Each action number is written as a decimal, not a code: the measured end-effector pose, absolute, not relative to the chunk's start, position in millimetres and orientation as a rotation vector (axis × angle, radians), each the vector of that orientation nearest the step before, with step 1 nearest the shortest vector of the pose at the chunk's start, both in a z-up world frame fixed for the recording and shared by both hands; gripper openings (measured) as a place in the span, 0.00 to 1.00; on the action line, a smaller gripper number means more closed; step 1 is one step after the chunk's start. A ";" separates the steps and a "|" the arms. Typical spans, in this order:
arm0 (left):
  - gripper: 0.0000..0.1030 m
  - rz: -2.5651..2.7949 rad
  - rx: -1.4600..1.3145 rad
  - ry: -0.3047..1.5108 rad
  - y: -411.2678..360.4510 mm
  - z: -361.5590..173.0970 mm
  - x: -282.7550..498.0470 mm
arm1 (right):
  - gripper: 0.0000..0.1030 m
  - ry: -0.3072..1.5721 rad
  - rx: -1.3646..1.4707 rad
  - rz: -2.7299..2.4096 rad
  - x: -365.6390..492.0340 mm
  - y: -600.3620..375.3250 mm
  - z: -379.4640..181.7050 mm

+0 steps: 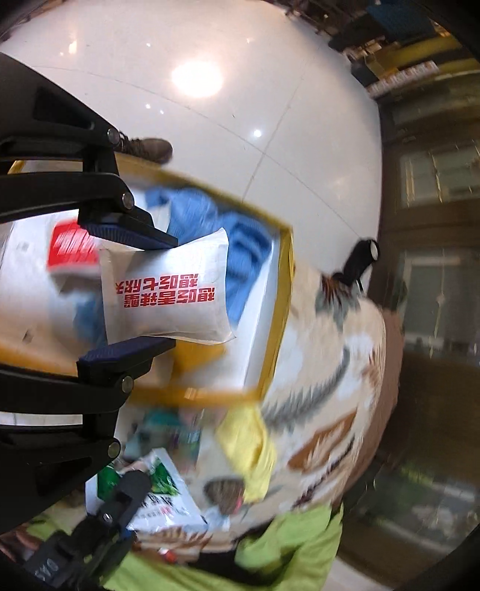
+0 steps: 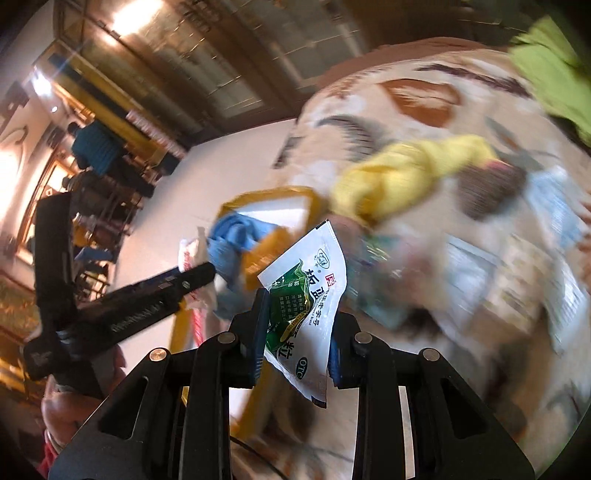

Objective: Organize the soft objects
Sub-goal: 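Carry the white packet and green sachet into the box and release both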

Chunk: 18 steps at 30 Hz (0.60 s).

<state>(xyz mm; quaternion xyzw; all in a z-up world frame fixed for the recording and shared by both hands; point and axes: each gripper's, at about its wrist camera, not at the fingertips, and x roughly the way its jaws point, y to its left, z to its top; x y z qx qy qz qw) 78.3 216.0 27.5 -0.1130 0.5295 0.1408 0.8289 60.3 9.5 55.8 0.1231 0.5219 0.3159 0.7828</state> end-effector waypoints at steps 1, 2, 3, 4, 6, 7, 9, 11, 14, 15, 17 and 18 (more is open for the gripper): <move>0.44 0.310 -0.239 1.131 220.5 23.6 80.6 | 0.25 1.130 0.257 0.692 67.0 22.8 54.8; 0.44 0.319 -0.241 1.139 226.2 18.9 82.8 | 0.25 1.133 0.243 0.699 71.8 35.6 53.6; 0.44 0.327 -0.245 1.147 230.9 14.2 84.5 | 0.25 1.138 0.228 0.704 76.6 46.6 51.4; 0.44 0.336 -0.248 1.156 234.1 9.1 86.6 | 0.25 1.145 0.217 0.710 80.3 55.3 49.2; 0.44 0.356 -0.241 1.165 238.8 0.8 89.7 | 0.25 1.162 0.200 0.713 88.5 71.2 42.6; 0.44 0.363 -0.233 1.163 239.1 -0.4 91.2 | 0.25 1.174 0.195 0.714 93.5 78.3 38.0; 0.45 0.375 -0.226 1.157 241.4 -2.4 94.3 | 0.25 1.191 0.197 0.727 100.6 88.8 31.1; 0.45 0.377 -0.226 1.157 245.1 -3.6 98.0 | 0.25 1.207 0.180 0.731 106.0 99.5 24.6; 0.45 0.379 -0.220 1.151 247.9 -5.2 102.2 | 0.26 1.222 0.160 0.734 111.1 111.2 16.1; 0.45 0.381 -0.215 1.150 247.3 -5.6 103.1 | 0.26 1.226 0.157 0.733 112.5 113.5 14.0; 0.45 0.384 -0.207 1.145 246.6 -6.3 104.0 | 0.26 1.229 0.140 0.730 113.1 117.9 9.3; 0.45 0.390 -0.201 1.141 245.8 -6.5 103.5 | 0.26 1.224 0.131 0.731 113.0 118.7 8.7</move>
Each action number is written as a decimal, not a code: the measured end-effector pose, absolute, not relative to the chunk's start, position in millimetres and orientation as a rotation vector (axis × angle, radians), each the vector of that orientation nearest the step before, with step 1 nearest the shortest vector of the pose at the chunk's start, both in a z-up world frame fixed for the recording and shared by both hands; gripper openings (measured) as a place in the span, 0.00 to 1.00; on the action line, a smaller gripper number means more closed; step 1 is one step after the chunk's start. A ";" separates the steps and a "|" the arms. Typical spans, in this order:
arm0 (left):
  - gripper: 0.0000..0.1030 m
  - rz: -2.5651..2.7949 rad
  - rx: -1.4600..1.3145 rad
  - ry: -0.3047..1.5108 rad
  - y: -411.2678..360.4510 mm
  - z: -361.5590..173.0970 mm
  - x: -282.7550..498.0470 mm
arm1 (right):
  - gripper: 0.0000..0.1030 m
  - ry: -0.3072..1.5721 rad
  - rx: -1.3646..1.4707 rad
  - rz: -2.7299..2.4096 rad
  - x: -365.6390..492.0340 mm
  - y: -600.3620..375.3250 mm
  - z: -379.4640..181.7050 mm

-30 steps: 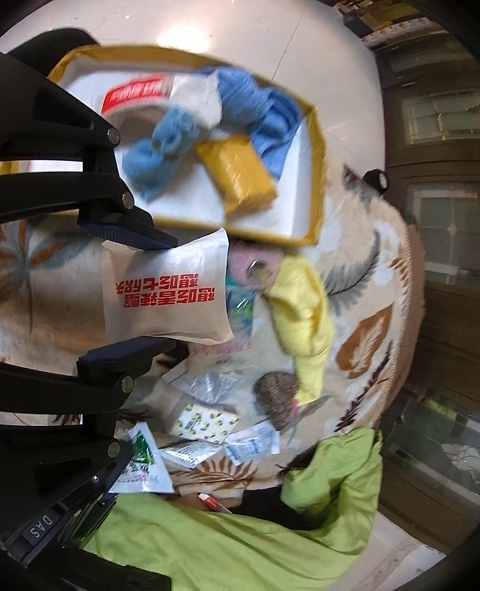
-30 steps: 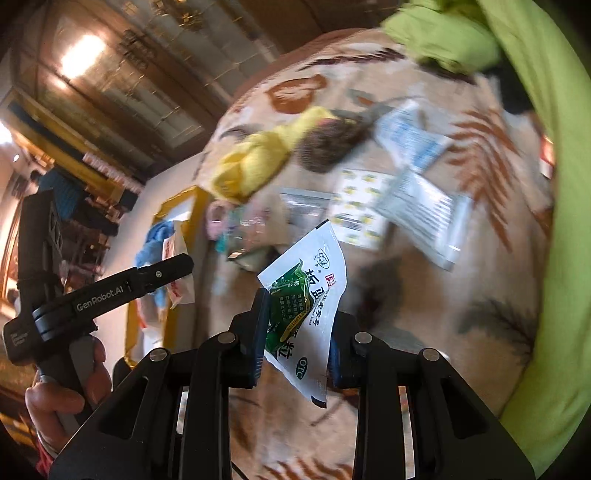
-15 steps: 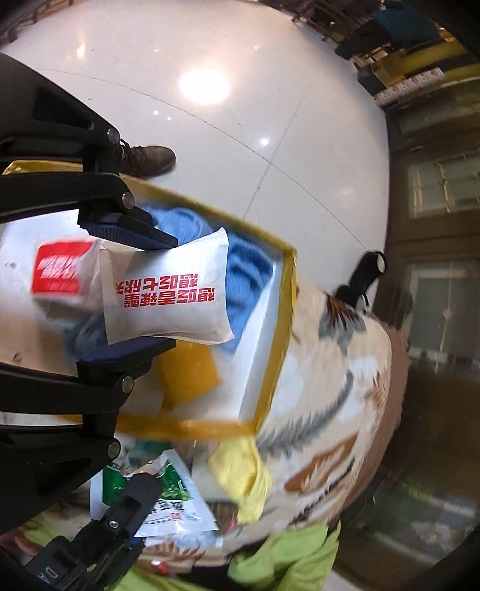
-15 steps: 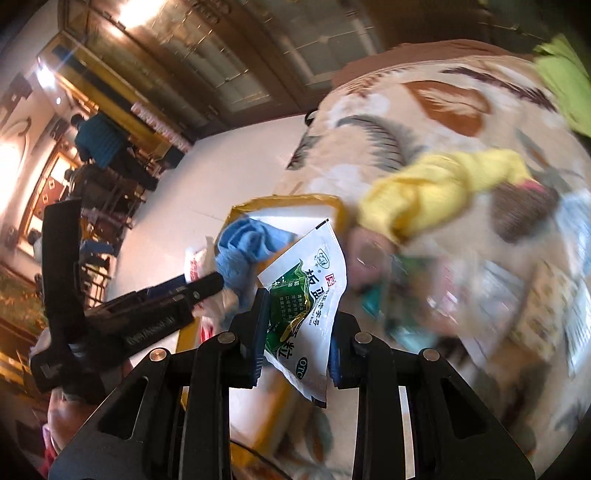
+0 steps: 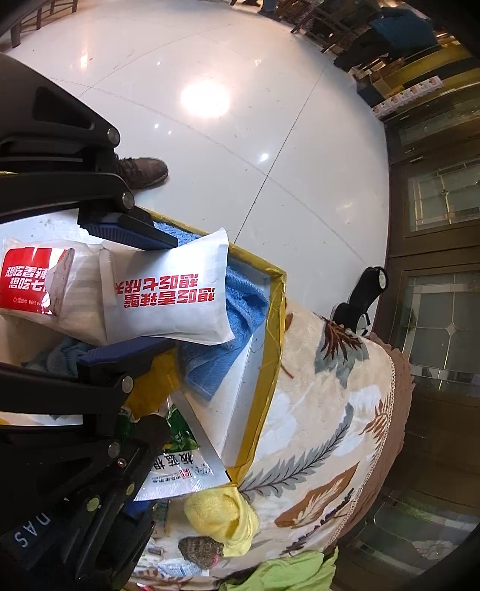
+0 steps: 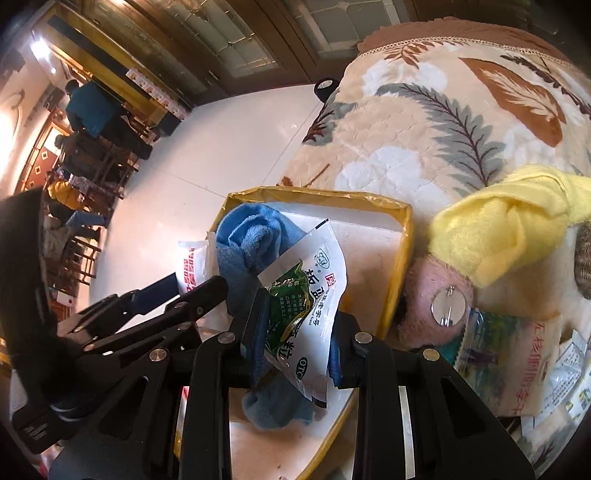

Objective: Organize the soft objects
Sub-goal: 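Carry the white packet and green sachet into the box and release both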

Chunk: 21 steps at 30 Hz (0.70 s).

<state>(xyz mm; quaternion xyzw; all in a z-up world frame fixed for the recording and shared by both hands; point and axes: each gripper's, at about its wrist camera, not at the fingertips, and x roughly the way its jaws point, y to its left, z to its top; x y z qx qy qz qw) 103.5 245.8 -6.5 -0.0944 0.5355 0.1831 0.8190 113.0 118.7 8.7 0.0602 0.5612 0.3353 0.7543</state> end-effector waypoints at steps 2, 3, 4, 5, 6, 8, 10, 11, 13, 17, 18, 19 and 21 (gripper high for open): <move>0.45 0.391 -0.202 1.136 245.2 -6.6 103.0 | 0.27 1.223 0.123 0.734 112.9 118.8 8.6; 0.45 0.393 -0.199 1.134 244.7 -6.1 102.4 | 0.28 1.222 0.123 0.735 113.0 118.2 8.6; 0.45 0.393 -0.198 1.132 244.3 -5.6 102.0 | 0.28 1.223 0.119 0.736 112.7 117.9 9.0; 0.45 0.393 -0.198 1.131 244.4 -5.4 101.6 | 0.28 1.224 0.116 0.734 113.1 119.1 8.2; 0.45 0.392 -0.198 1.130 244.7 -5.4 100.9 | 0.28 1.226 0.117 0.730 113.1 118.7 8.2; 0.46 0.397 -0.198 1.126 245.4 -5.0 98.6 | 0.31 1.223 0.134 0.729 113.3 117.9 7.9; 0.47 0.393 -0.213 1.120 247.1 -3.9 96.8 | 0.35 1.213 0.160 0.732 113.0 114.0 10.8; 0.48 0.386 -0.227 1.117 248.1 -3.0 95.6 | 0.38 1.201 0.171 0.735 112.5 111.8 13.5; 0.53 0.380 -0.245 1.114 249.1 -0.8 93.4 | 0.47 1.181 0.194 0.747 111.6 107.8 19.0; 0.61 0.361 -0.278 1.094 247.8 6.7 87.9 | 0.52 1.155 0.253 0.737 109.9 93.8 31.9; 0.61 0.361 -0.288 1.090 247.3 8.7 86.1 | 0.52 1.155 0.259 0.738 108.7 90.5 33.6; 0.62 0.358 -0.294 1.086 246.3 9.7 84.7 | 0.52 1.153 0.266 0.739 106.8 86.1 35.5; 0.63 0.352 -0.296 1.087 242.2 11.3 82.4 | 0.52 1.152 0.270 0.726 102.2 76.1 37.6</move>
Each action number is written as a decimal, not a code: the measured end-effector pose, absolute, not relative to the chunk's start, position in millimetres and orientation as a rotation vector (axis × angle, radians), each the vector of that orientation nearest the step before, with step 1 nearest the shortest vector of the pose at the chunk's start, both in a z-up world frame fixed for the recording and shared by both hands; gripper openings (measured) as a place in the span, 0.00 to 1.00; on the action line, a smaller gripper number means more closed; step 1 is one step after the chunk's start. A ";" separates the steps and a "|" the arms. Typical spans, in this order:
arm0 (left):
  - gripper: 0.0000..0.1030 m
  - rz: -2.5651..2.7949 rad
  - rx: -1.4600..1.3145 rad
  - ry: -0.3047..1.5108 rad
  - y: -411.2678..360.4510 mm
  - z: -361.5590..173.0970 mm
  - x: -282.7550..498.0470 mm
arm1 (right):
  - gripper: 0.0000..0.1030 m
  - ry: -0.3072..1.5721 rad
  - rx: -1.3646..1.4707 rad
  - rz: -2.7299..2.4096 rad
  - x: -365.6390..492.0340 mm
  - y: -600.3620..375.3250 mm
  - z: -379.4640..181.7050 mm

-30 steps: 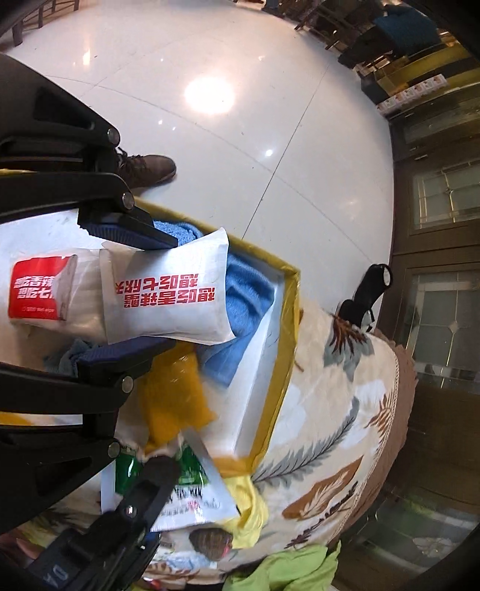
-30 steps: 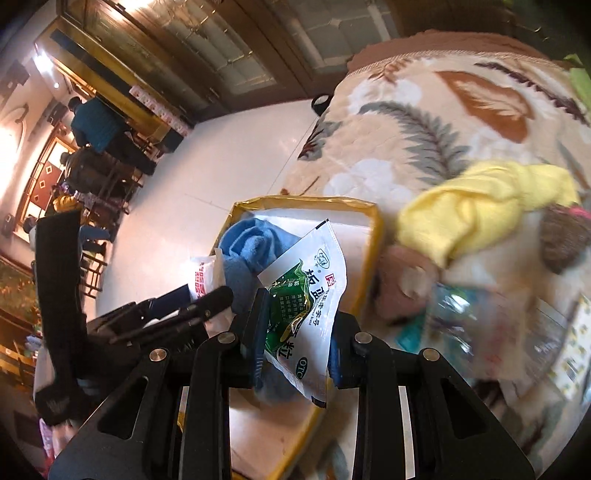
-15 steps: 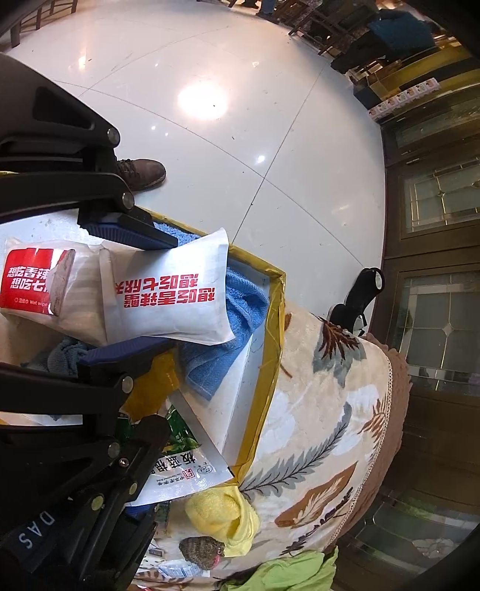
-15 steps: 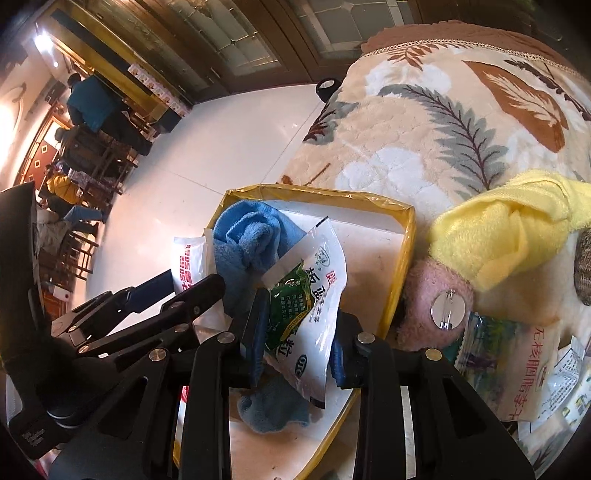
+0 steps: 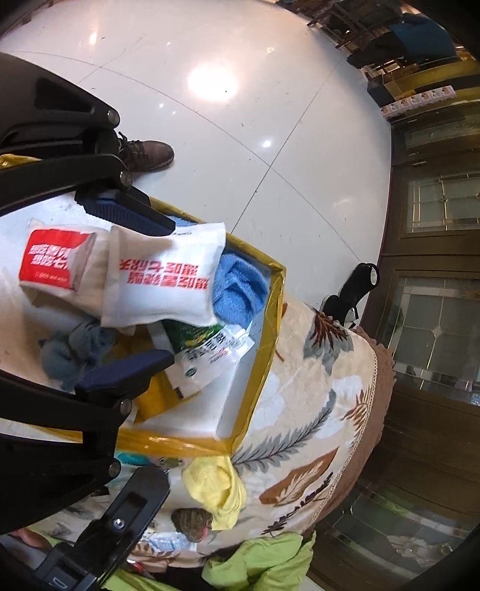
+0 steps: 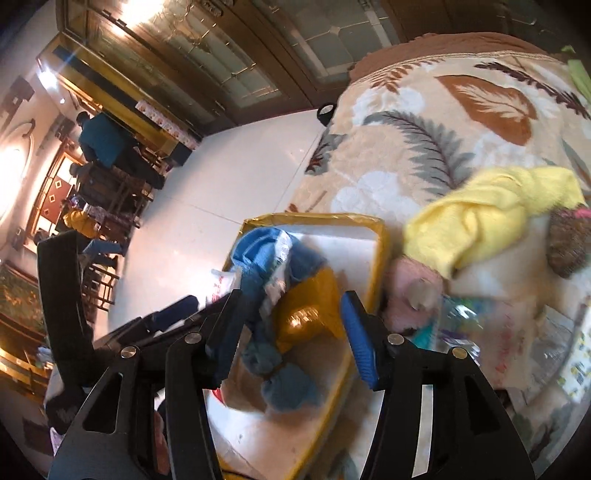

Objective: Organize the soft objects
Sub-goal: 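Carry the white packet and green sachet into the box and release both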

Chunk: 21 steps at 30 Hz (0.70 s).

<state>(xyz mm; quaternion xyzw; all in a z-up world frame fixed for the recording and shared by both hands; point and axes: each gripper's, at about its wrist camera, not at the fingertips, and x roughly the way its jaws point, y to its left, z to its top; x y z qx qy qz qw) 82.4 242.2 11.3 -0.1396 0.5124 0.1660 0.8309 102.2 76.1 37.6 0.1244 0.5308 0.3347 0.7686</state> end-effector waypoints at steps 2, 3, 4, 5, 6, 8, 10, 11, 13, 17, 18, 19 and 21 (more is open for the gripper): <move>0.63 0.347 -0.285 1.088 234.3 12.5 79.2 | 0.52 1.152 0.296 0.719 97.6 61.1 37.8; 0.63 0.346 -0.276 1.085 230.2 13.3 77.5 | 0.52 1.154 0.312 0.713 95.6 52.3 37.4; 0.63 0.345 -0.261 1.079 224.4 15.2 75.4 | 0.52 1.157 0.333 0.698 92.5 40.4 37.0; 0.63 0.341 -0.247 1.071 218.8 17.1 73.5 | 0.52 1.156 0.346 0.692 90.4 32.9 37.3; 0.63 0.337 -0.237 1.066 214.7 19.0 72.6 | 0.52 1.151 0.363 0.687 87.1 23.2 37.7; 0.63 0.323 -0.219 1.056 204.1 23.4 69.7 | 0.52 1.138 0.380 0.672 79.6 3.1 40.1; 0.63 0.295 -0.222 1.052 192.5 27.2 67.8 | 0.52 1.118 0.388 0.651 71.1 -18.2 44.5; 0.63 0.282 -0.228 1.055 188.1 28.2 67.2 | 0.52 1.107 0.390 0.639 67.1 -29.6 45.9; 0.65 0.245 -0.245 1.064 175.6 29.4 66.8 | 0.52 1.090 0.390 0.603 59.9 -52.3 48.5; 0.68 0.163 -0.247 1.080 145.6 28.1 66.7 | 0.52 1.080 0.412 0.521 48.0 -98.8 46.9; 0.68 0.153 -0.239 1.083 138.8 27.3 67.1 | 0.52 1.081 0.426 0.506 45.7 -109.4 45.1; 0.68 0.142 -0.230 1.088 130.7 25.7 68.2 | 0.52 1.082 0.446 0.481 42.6 -122.4 42.2; 0.68 0.119 -0.220 1.100 118.2 22.0 71.2 | 0.52 1.087 0.479 0.454 38.6 -141.7 37.3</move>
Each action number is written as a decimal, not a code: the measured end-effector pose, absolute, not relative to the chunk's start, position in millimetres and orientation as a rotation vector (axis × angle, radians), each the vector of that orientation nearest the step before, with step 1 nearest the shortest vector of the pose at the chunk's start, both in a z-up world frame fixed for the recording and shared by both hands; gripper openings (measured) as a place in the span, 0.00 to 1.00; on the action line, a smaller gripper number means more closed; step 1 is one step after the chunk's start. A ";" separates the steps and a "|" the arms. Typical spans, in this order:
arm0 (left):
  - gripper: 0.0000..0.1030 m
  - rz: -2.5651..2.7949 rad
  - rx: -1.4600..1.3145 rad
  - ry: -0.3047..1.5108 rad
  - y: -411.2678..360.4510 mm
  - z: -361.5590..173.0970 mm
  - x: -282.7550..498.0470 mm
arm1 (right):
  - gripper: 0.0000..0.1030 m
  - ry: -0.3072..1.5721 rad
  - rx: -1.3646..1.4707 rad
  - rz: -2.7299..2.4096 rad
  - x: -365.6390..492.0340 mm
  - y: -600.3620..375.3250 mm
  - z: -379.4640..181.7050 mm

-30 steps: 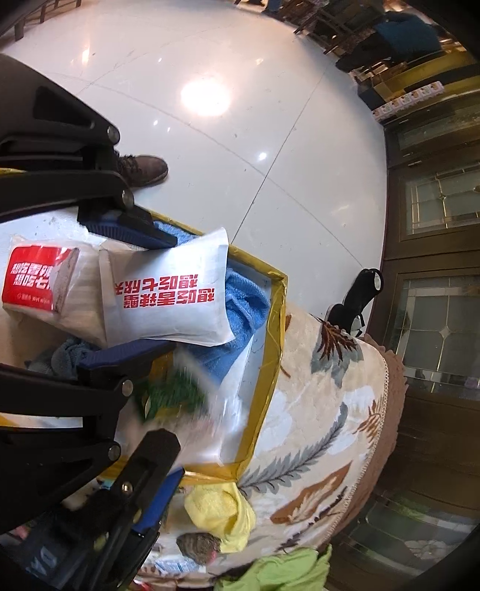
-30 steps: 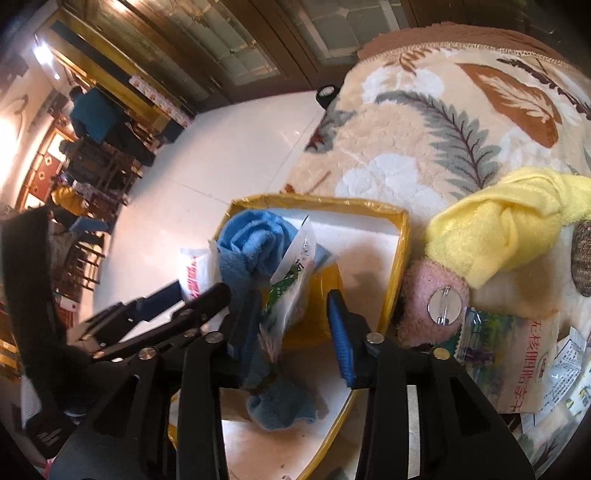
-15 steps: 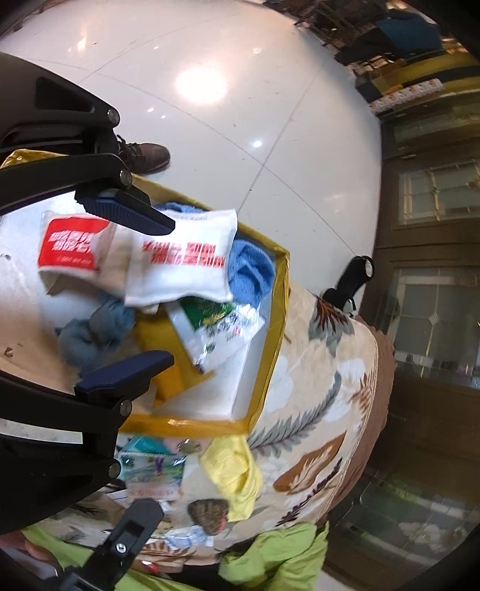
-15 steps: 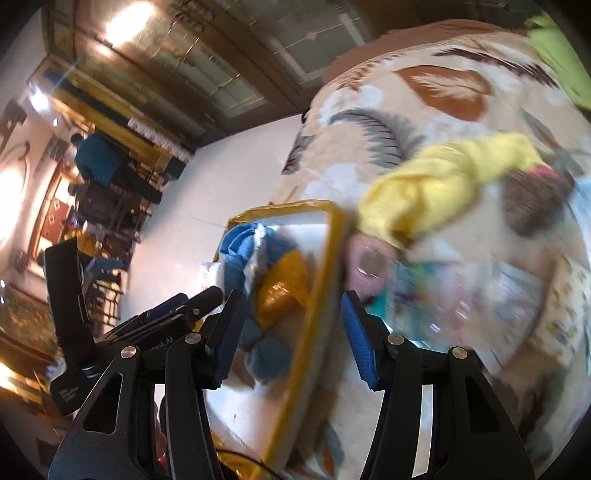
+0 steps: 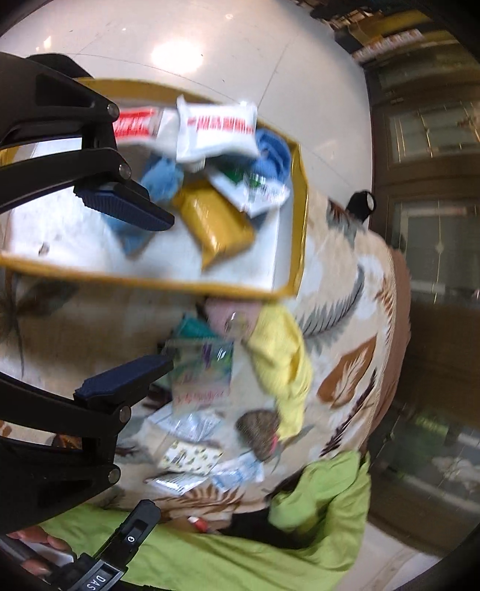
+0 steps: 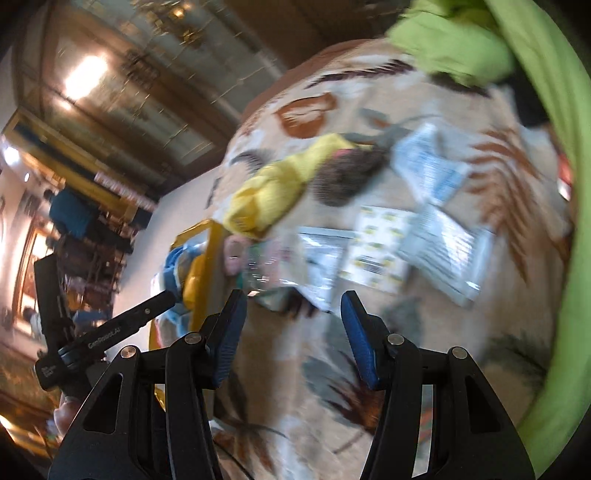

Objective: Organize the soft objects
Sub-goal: 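Carry the white packet and green sachet into the box and release both, then move both tools back over the remaining items on the bed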

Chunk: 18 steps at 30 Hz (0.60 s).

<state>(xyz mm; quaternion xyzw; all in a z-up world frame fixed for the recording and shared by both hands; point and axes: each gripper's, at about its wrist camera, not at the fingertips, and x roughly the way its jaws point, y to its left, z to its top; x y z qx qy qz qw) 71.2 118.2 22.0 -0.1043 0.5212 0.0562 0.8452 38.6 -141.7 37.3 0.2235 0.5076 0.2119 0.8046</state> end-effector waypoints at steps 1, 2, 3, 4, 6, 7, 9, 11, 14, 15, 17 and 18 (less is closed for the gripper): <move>0.68 0.107 -0.212 1.105 112.5 20.0 72.8 | 0.52 1.089 0.494 0.446 37.4 -149.1 35.8; 0.68 0.090 -0.198 1.108 106.6 18.0 74.7 | 0.52 1.092 0.507 0.438 36.2 -155.3 33.8; 0.68 0.072 -0.182 1.105 101.2 17.1 75.1 | 0.52 1.094 0.513 0.432 34.7 -160.3 31.8; 0.68 0.042 -0.152 1.097 93.7 16.6 76.6 | 0.52 1.094 0.517 0.424 33.1 -164.6 30.4; 0.68 -0.020 -0.078 1.082 79.5 14.8 80.7 | 0.52 1.093 0.530 0.415 29.8 -171.0 28.3; 0.68 -0.057 -0.043 1.076 73.0 13.3 82.9 | 0.52 1.095 0.539 0.411 29.4 -174.6 26.3; 0.68 -0.113 0.006 1.063 64.6 11.4 86.2 | 0.52 1.098 0.558 0.403 28.5 -180.6 22.8; 0.68 -0.155 0.052 1.060 59.6 8.4 89.4 | 0.52 1.099 0.571 0.397 29.5 -185.3 20.5; 0.68 -0.186 0.067 1.077 58.7 3.2 95.0 | 0.52 1.098 0.575 0.397 31.1 -186.7 19.3; 0.68 -0.188 0.070 1.081 58.2 1.5 96.6 | 0.52 1.097 0.579 0.396 32.0 -187.0 18.6; 0.68 -0.187 0.080 1.086 57.4 -1.3 100.2 | 0.52 1.102 0.584 0.393 34.2 -187.8 16.5; 0.68 -0.194 0.077 1.084 57.6 -1.5 100.2 | 0.52 1.104 0.585 0.388 34.8 -188.9 15.8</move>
